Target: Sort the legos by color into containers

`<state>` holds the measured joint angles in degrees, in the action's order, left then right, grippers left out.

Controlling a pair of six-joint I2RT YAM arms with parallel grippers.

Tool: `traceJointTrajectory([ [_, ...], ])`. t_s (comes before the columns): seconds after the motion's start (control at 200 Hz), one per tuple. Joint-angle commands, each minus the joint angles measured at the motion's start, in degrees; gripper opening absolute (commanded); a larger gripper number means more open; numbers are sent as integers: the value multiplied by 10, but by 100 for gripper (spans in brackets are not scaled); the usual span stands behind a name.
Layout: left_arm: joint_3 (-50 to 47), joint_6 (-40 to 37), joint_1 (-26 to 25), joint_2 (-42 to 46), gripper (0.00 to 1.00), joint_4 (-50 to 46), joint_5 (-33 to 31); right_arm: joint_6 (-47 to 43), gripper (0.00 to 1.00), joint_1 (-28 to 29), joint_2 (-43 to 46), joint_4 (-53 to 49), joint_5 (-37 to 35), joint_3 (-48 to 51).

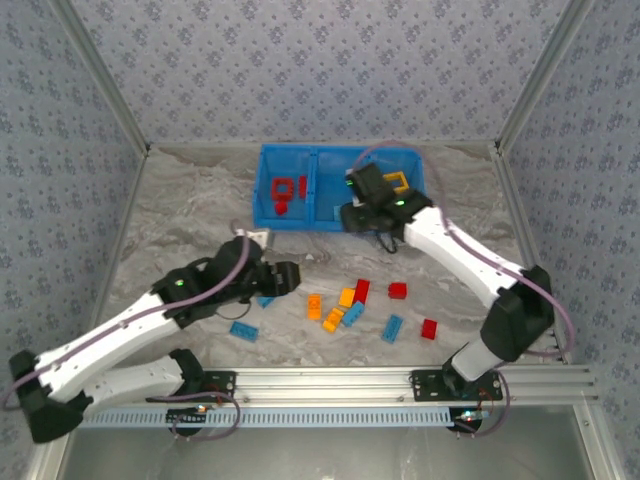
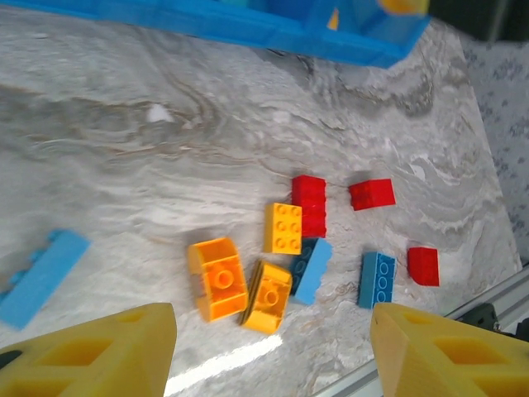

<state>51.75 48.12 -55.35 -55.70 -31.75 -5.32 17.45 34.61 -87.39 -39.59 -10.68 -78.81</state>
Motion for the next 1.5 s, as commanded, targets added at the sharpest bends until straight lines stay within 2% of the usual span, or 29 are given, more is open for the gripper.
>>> traceJointTrajectory([
  [0.0,33,-3,-42,-46,64,99,-58,14,47,-74,15,-9,5,43],
  [0.12,64,-18,-77,-110,64,127,-76,-4,46,-131,-30,-2,-1,29],
  [0.255,96,-32,-100,-159,64,136,-86,-10,45,-156,-115,-15,-49,-22],
  [0.445,111,-35,-116,-185,64,143,-92,-8,45,-170,-201,-22,-62,-84],
  [0.68,120,-40,-122,-189,64,130,-98,-8,47,-174,-262,-41,-80,-133],
  [0.789,123,-39,-122,-180,64,108,-110,-4,54,-174,-270,-44,-83,-133],
  [0.929,124,-14,-122,-158,64,35,-152,-4,65,-166,-249,-39,-83,-124],
  [1.064,107,27,-121,-118,65,-45,-193,-10,69,-150,-206,-35,-88,-125],
  [1.149,91,58,-115,-84,67,-110,-219,-11,67,-137,-168,-35,-88,-127],
  [1.219,76,98,-94,-60,70,-182,-234,-16,63,-116,-122,-24,-91,-114],
  [1.304,35,137,-40,-24,71,-238,-214,-26,62,-73,-47,15,-87,-65],
  [1.404,-31,142,50,33,73,-230,-166,-46,62,9,56,102,-59,30],
  [1.494,-75,102,148,66,71,-190,-98,-50,62,86,130,178,-30,140],
])
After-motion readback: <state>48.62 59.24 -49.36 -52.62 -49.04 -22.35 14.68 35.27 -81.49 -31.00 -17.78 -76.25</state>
